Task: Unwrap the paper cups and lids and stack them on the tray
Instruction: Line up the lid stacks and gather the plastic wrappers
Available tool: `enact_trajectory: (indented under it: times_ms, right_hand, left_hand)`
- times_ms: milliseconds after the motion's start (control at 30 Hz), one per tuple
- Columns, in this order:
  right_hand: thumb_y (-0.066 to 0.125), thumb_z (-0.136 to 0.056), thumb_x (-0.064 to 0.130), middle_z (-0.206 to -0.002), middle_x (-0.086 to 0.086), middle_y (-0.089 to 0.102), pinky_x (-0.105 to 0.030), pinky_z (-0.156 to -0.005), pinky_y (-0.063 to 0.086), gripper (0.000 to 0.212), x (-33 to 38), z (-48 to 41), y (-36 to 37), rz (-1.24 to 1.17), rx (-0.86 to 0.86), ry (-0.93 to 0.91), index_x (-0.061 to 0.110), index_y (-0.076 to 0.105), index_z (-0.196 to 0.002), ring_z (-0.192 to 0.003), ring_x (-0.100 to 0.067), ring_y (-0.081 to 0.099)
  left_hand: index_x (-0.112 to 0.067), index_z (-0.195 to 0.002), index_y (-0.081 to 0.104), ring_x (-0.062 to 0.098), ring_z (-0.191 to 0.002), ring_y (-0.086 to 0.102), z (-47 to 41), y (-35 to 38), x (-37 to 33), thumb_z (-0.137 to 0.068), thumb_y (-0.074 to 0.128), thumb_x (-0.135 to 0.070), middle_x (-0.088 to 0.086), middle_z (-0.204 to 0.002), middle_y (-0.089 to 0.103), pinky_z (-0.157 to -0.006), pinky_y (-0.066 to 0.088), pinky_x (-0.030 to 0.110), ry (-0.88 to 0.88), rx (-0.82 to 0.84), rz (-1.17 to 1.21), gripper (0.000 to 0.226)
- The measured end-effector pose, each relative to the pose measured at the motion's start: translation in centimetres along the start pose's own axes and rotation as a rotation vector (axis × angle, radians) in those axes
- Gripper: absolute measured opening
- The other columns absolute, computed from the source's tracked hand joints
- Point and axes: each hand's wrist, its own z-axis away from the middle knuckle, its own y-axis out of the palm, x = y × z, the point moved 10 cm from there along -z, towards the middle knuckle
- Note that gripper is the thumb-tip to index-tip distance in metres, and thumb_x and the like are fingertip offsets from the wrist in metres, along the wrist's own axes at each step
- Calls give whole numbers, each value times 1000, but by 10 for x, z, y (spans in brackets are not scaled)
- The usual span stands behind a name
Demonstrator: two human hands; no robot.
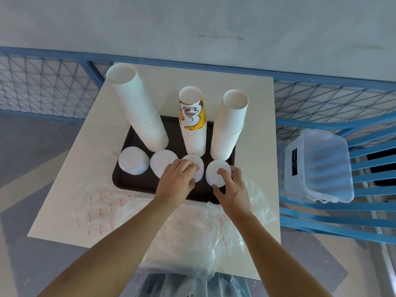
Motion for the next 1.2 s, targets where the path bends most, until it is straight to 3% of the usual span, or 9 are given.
enact_trajectory:
  times_ms: [733, 1200]
  right_hand:
    - [80, -86, 17, -132, -11, 49, -50, -81, 58, 45, -1, 2, 0, 31, -35, 40, 22, 54, -123, -104, -30, 58]
    - [81, -86, 21, -138, -10, 48, -50, -85, 59, 49, -1, 5, -3, 31, -47, 80, 21, 52, -124, -104, -32, 60]
  left_hand:
    - [-15, -122, 72, 24, -109, 66, -1, -3, -3, -78, 90, -15, 4, -122, 70, -93, 59, 38, 9, -2, 11, 47]
    - [-16, -121, 72, 24, -104, 69, -3, -10, -8, -80, 89, -27, 3, -117, 71, -85, 58, 38, 41, -11, -62, 46]
